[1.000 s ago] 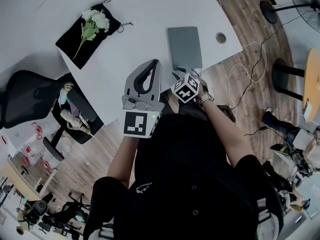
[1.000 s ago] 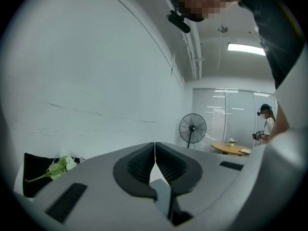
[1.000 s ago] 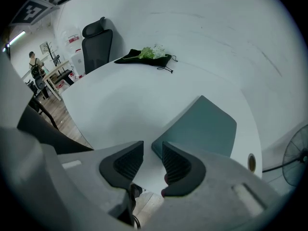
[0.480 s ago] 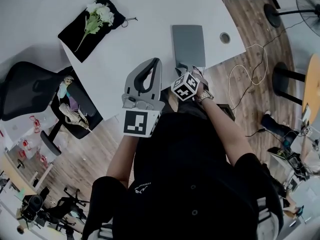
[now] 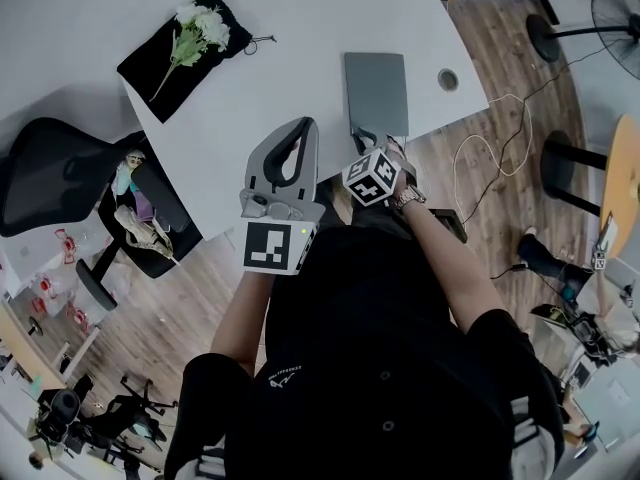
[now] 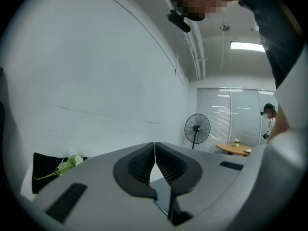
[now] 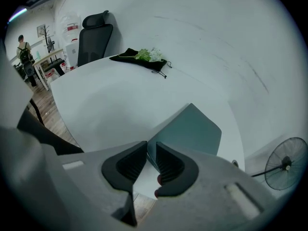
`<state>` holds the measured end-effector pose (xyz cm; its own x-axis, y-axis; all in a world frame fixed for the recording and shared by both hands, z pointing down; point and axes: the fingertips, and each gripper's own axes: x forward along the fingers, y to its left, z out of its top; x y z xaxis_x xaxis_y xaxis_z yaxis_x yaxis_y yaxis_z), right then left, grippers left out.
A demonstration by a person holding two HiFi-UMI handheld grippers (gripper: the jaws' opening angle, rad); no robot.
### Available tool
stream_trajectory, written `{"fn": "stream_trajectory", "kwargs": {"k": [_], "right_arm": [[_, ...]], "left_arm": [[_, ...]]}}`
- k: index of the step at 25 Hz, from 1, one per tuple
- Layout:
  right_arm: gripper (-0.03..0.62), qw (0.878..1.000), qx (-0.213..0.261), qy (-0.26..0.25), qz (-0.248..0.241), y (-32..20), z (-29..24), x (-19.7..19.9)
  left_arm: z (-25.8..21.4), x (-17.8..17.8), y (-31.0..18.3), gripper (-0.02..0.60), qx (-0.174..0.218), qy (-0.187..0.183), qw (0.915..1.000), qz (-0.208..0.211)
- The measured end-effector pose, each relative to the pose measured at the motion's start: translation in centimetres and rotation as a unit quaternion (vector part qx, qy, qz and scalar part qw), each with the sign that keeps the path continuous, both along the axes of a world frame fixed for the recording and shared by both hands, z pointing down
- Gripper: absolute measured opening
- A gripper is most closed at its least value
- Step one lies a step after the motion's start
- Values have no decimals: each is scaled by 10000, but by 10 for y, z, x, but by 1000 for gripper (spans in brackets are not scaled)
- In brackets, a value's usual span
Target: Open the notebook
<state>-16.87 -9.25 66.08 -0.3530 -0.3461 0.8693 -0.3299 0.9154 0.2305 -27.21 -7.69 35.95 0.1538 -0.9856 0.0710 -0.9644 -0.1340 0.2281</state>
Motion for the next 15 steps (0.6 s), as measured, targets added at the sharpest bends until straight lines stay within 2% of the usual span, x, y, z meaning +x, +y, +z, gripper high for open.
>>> {"fn": "stream_trajectory", "kwargs": {"k": [3,10,15], "right_arm": [[29,9999,67,50,-92,3,1,0],[15,9999,-67,-77,97,0,-1,1],[12,9986,-384,-272,250,0,-5,1]], "left_arm": [[-1,3,2,8,11,-8,10000,0],[3,4,5,8,-21,-16,10000,-29],[1,5,4,8,-7,-53,10000,-18]]}}
